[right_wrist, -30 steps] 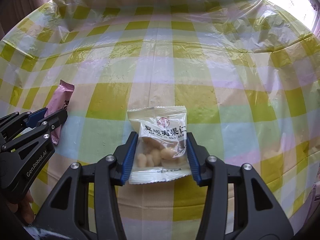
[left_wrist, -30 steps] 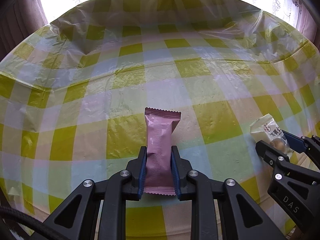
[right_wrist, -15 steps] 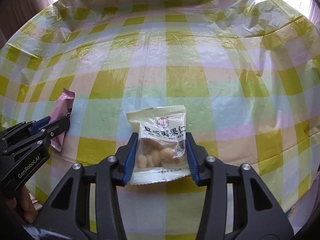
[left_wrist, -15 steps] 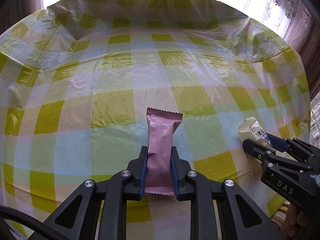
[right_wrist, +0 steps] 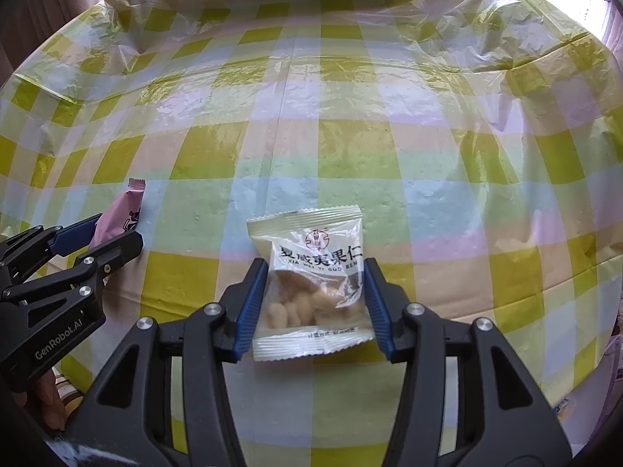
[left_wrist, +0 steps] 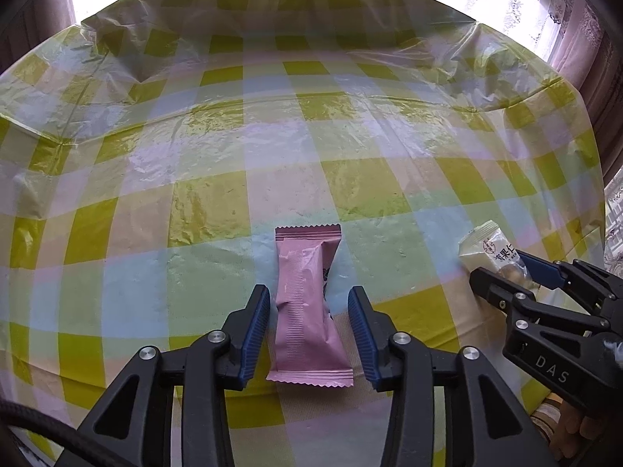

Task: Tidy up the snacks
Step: 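Lift both packs and carry them toward the white box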

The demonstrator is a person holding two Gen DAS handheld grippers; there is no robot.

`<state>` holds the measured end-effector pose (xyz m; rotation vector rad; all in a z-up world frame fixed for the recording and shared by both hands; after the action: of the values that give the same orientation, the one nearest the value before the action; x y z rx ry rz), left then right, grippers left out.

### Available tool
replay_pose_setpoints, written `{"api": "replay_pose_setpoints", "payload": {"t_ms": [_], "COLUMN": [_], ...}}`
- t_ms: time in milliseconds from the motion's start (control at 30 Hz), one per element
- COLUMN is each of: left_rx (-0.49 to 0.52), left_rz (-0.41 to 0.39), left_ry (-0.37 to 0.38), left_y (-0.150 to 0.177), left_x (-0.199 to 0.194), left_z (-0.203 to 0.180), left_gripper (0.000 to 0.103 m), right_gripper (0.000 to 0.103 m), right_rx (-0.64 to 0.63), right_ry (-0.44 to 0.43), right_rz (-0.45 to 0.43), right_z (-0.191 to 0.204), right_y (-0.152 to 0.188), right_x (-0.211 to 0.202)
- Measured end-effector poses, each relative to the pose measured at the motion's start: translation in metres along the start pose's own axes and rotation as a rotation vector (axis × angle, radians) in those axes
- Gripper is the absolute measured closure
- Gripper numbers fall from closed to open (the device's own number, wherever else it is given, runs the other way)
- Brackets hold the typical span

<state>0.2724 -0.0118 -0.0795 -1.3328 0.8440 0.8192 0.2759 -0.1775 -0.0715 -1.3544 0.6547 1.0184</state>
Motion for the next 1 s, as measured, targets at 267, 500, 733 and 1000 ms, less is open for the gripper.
{"api": "replay_pose_setpoints", "payload": {"t_ms": [267, 500, 733, 1000], "left_rx": [0.004, 0.024, 0.05, 0.109], "left_rz": [-0.002, -0.034, -0.061, -0.083], "left_ry": [-0.019, -0.004, 0.031, 0.095], "left_y": [0.001, 0.002, 0.007, 0.018], "left_x": [-0.001, -0.019, -0.043, -0.073], "left_z": [0.0, -0.012, -0.036, -0.079], "left_gripper": [0.083, 0.084, 0.084, 0.084], "right_gripper": [0.056, 0.056, 0.056, 0.056], "right_rx": [-0.003, 0.01, 0.033, 0.083], "right_ry": [-0.009, 0.003, 0.008, 0.036], "right_rz": [-0.005, -0.04, -0.072, -0.123], "right_z": [0.001, -0.003, -0.015, -0.042], "right_y": [0.0, 0.004, 0.018, 0.038], "right_x": [-0.002, -0.021, -0.047, -0.089]}}
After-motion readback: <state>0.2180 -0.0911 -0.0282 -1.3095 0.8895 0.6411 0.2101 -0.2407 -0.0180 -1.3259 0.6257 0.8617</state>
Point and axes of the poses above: each gripper's, at about its wrist camera, not at the fingertips, and x roughly the way its jaws point, z to its left, y to its underside, the point moved 6 cm from there along x, roughly the way its jaws point, and after that the axes turned 10 degrees about -y, right-handed, at the moved point
